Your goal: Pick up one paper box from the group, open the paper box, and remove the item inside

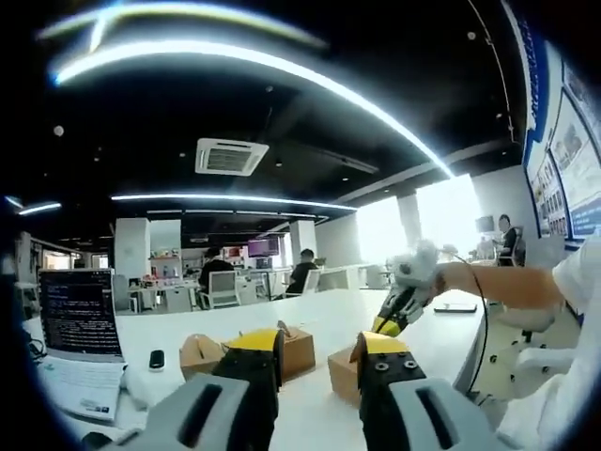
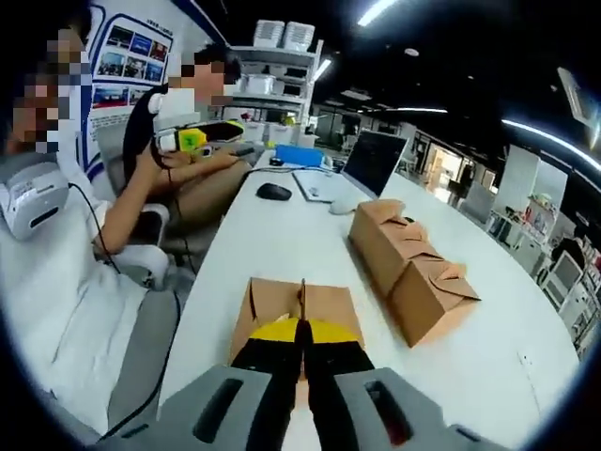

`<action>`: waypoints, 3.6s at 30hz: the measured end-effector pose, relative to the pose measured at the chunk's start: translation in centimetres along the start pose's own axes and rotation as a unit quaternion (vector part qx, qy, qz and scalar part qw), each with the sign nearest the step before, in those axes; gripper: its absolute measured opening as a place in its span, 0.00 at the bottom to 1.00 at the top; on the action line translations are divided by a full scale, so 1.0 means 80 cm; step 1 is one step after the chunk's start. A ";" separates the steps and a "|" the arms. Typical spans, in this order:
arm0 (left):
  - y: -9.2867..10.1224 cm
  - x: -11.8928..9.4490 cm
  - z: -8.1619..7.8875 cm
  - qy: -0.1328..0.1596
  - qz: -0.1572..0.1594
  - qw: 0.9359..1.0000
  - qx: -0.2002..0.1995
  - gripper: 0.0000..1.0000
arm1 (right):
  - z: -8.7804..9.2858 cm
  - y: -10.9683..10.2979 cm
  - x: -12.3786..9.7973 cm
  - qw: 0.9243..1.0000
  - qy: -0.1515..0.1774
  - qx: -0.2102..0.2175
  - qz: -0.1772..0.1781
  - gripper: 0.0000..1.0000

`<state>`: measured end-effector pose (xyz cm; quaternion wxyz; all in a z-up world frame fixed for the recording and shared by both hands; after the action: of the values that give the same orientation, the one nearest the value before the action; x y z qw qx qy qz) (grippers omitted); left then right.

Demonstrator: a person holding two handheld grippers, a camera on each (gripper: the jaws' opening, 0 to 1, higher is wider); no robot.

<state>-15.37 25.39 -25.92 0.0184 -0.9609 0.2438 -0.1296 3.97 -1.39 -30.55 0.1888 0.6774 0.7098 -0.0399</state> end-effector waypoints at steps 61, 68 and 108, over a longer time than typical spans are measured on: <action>0.001 0.035 0.035 -0.021 -0.040 0.997 -0.057 0.34 | 0.014 -0.082 -0.131 0.932 0.155 0.102 0.311 0.34; 0.005 0.053 0.035 -0.052 -0.039 0.998 -0.014 0.34 | 0.017 -0.079 -0.131 0.932 0.152 0.105 0.310 0.34; 0.092 0.176 0.078 -0.274 0.102 0.939 0.179 0.25 | 0.021 -0.087 -0.116 0.938 0.139 0.103 0.300 0.33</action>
<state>-5.20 12.08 -29.29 0.2692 -0.9100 0.2990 0.0999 -2.38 -11.23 -30.48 0.0209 0.8736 0.4845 0.0402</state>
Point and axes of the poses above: the point that each gripper's makers call its tool centre point, and the gripper's own axes: x roughly forward along the fingers, y roughly to its right, z roughly out of its underside, the point moved 9 cm from there along -x, roughly backward along the fingers, and after that the axes turned 10 degrees about y, right-handed, at the moved point
